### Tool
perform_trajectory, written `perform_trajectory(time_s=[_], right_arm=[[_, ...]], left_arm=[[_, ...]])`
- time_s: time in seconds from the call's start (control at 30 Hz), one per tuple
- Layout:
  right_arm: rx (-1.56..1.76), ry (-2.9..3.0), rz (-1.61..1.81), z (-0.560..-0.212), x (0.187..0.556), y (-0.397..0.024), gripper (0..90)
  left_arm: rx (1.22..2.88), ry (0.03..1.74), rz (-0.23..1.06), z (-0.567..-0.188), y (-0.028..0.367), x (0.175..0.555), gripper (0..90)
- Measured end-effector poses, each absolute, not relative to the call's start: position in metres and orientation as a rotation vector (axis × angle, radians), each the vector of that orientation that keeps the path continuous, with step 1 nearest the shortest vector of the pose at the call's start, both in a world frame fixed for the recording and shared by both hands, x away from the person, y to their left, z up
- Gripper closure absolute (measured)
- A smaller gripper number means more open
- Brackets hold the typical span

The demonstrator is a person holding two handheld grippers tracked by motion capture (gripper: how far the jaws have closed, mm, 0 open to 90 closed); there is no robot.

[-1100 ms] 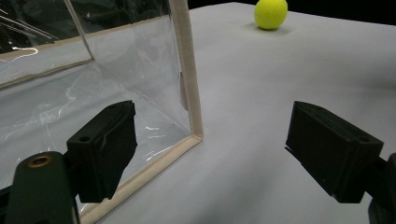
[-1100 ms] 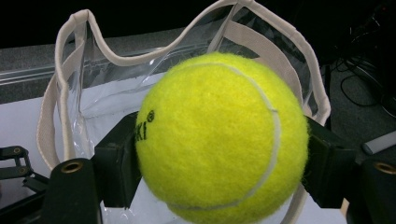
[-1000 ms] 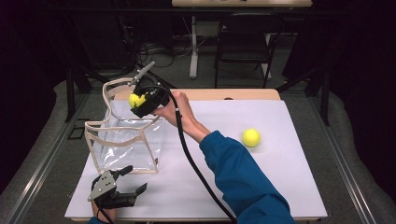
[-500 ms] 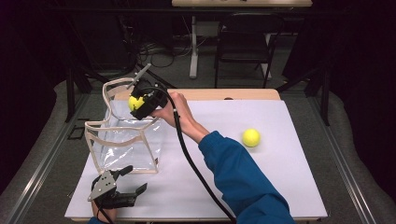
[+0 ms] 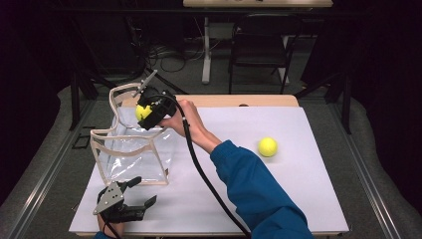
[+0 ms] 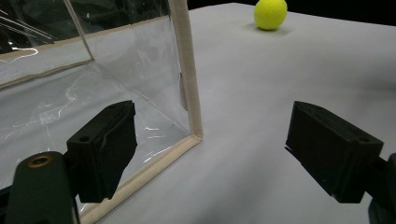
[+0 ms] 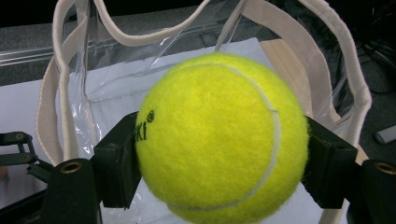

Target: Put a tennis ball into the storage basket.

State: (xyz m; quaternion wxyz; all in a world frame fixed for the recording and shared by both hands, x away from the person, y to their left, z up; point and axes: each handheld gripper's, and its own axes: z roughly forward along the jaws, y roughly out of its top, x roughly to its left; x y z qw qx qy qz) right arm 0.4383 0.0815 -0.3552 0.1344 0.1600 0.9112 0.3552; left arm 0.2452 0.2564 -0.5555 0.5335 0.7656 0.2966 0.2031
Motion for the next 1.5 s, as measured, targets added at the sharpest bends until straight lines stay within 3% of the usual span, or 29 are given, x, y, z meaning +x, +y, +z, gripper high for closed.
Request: perform_trajectory(time_s=[0.63, 0.83, 1.5], right_arm=[[0.473, 2.706, 0.967, -0.366, 0.441, 0.089, 24.5], [0.509, 2.654, 1.033, -0.359, 0.441, 0.082, 14.5], [0.546, 2.599, 1.172, -0.339, 0.435, 0.025, 1.8]], left_arm=[[1.820, 0.710, 0.488, -0.556, 0.256, 0.245, 15.9], [1.820, 0.710, 0.487, -0.556, 0.256, 0.245, 16.0], [1.824, 0.707, 0.489, -0.555, 0.256, 0.245, 15.9]])
